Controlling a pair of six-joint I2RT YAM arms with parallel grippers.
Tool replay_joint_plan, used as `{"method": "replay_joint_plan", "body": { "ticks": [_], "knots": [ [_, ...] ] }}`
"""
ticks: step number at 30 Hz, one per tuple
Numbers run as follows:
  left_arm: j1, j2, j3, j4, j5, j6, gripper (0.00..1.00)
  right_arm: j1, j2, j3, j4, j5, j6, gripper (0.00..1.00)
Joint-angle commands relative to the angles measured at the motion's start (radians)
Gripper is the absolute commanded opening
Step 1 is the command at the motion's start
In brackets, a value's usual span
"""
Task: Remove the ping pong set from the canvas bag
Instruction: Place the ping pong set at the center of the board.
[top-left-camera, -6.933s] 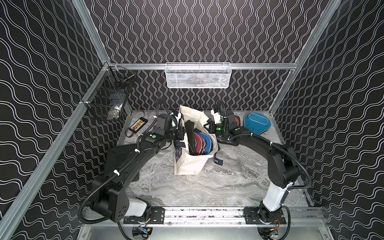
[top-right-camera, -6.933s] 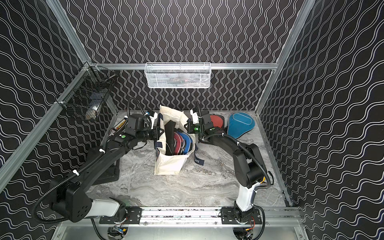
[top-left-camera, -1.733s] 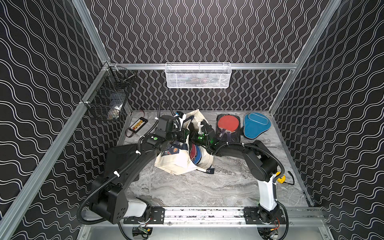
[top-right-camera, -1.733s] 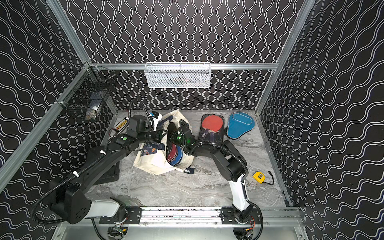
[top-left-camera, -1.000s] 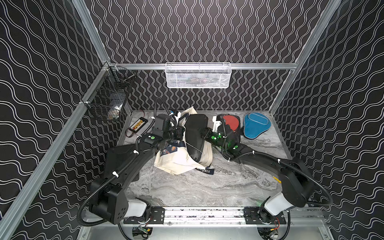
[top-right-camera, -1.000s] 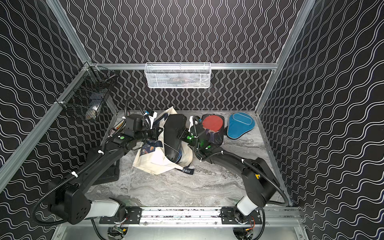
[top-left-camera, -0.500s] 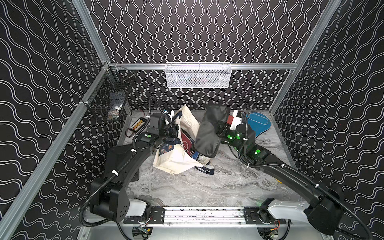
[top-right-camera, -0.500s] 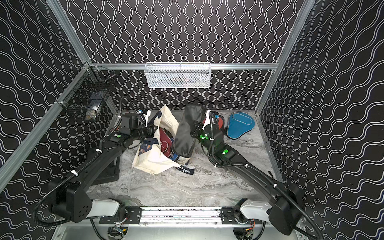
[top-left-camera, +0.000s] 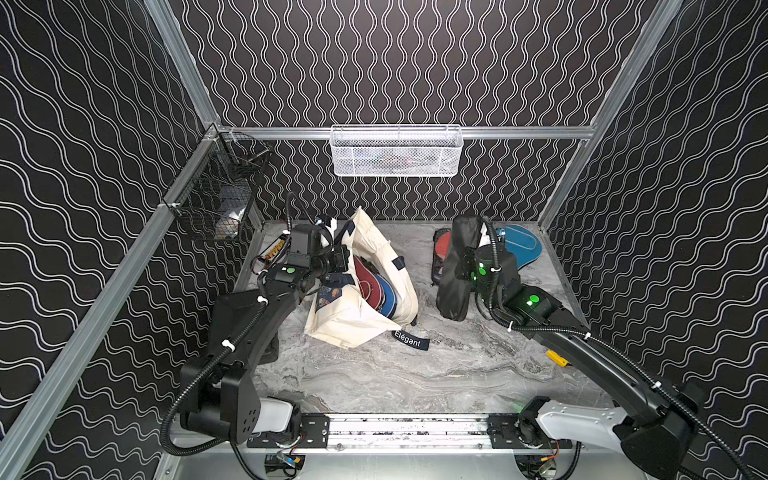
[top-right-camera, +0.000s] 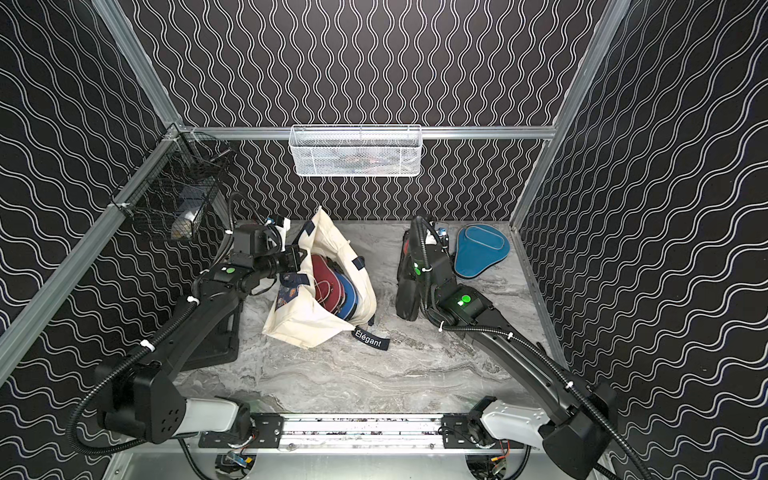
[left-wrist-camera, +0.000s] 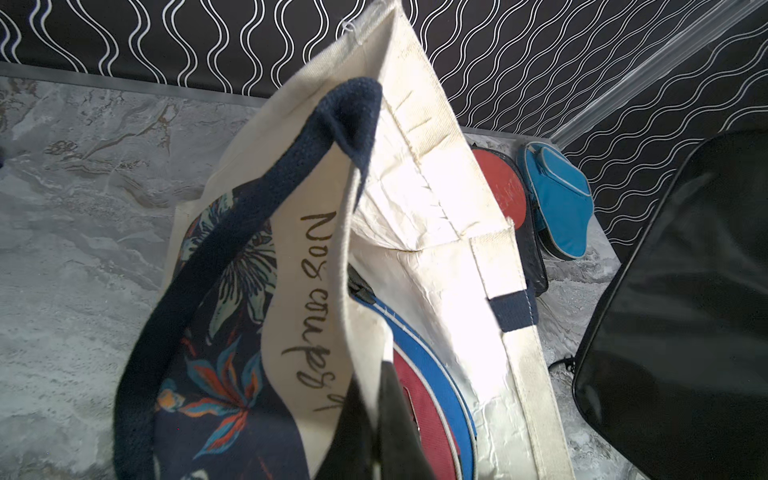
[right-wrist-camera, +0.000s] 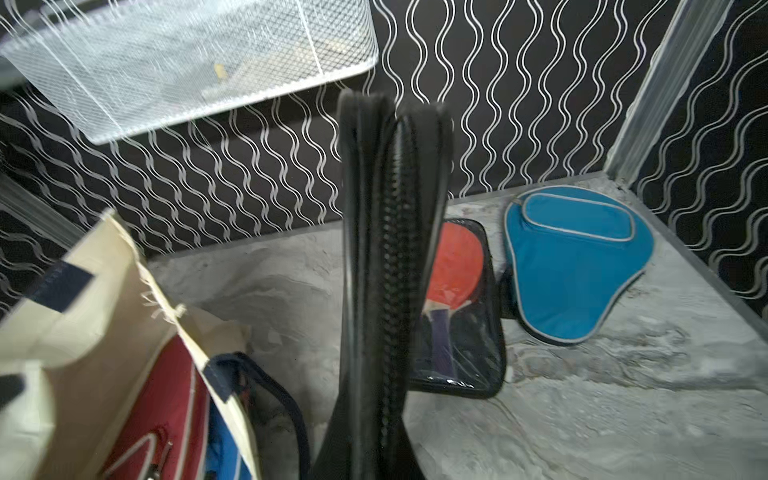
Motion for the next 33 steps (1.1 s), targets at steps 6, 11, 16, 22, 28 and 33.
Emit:
{"method": "replay_joint_plan", "body": {
  "ticks": [6,11,16,22,28,33],
  "knots": [
    [0.024,-0.013,0.000,0.050,0.004,-0.021,0.00,0.001,0.055,0.044,-0.160,0.052,-0.120,0.04],
    [0.055,-0.001,0.012,0.045,0.039,-0.044,0.00,0.016,0.054,-0.004,-0.162,0.035,-0.183,0.04],
    [0.105,0.007,0.018,0.052,0.065,-0.071,0.00,0.061,0.099,-0.026,-0.148,0.055,-0.207,0.04],
    [0.152,0.015,0.020,0.037,0.065,-0.086,0.00,0.169,0.221,0.010,-0.118,0.151,-0.268,0.04],
    [0.238,0.055,0.022,0.029,0.075,-0.125,0.00,0.254,0.299,-0.035,-0.075,0.278,-0.326,0.04],
    [0.283,0.080,0.023,0.032,0.077,-0.151,0.00,0.300,0.314,-0.139,0.014,0.370,-0.380,0.04]
  ]
}}
